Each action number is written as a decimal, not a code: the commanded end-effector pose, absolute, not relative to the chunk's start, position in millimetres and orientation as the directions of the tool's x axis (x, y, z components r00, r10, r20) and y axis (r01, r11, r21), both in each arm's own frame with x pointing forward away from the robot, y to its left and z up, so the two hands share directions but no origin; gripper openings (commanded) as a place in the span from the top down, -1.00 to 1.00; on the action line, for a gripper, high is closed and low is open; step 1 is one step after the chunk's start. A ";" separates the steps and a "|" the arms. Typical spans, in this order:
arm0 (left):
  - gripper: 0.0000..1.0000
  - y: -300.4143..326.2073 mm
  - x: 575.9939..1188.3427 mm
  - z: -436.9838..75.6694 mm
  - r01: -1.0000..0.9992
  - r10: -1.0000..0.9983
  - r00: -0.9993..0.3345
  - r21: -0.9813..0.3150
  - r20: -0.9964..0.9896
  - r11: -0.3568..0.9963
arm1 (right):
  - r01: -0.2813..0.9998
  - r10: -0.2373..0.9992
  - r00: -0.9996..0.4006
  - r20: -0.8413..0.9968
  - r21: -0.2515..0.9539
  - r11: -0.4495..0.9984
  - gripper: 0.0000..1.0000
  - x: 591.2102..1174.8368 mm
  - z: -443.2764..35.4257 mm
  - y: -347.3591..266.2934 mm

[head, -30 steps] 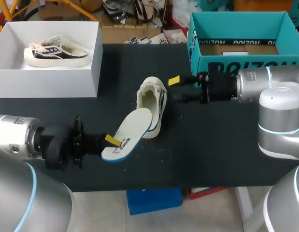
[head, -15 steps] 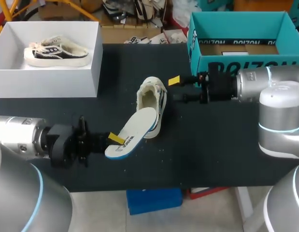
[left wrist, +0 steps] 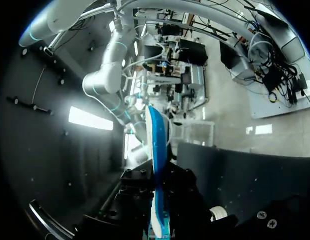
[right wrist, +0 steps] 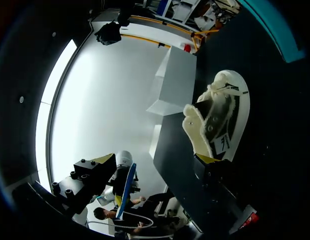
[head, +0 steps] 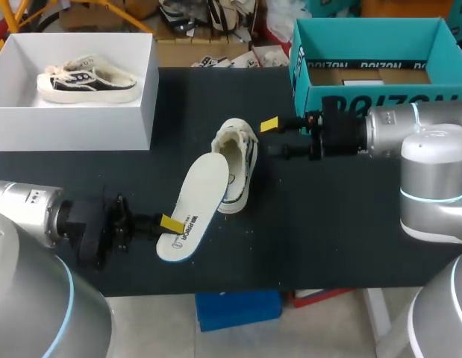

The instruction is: Take the shoe out of the shoebox, open the shoe tongue, remove and reinsert the insole, then place the shoe into the shoebox

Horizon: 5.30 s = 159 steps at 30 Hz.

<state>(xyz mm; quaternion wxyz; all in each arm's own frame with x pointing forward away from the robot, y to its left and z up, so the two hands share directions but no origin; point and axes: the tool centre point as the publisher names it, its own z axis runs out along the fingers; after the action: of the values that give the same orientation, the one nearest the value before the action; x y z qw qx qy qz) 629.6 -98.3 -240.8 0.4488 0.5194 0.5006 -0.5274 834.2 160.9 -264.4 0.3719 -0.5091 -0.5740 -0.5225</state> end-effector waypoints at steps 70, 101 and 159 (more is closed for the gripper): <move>1.00 -150.3 786.7 -280.2 0.994 0.147 0.107 0.110 -0.983 0.009 | 0.971 0.140 -0.235 0.962 0.226 0.078 -1.00 838.6 -277.4 197.1; 1.00 -150.3 786.7 -280.2 0.994 0.147 0.107 0.110 -0.983 0.009 | 0.991 0.170 -0.130 0.977 0.124 0.045 0.21 839.7 -288.1 233.8; -1.00 -148.4 759.7 -220.7 0.996 0.897 0.074 0.078 -0.437 -0.044 | 0.990 0.201 -0.140 0.970 0.134 0.039 1.00 844.2 -287.1 235.8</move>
<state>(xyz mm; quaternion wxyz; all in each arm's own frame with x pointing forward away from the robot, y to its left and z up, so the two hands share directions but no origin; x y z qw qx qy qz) 749.4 -137.0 -210.6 0.1856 0.7080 0.6694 -0.1269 844.4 234.7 -287.1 0.4176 -0.5053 -0.5882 -0.4736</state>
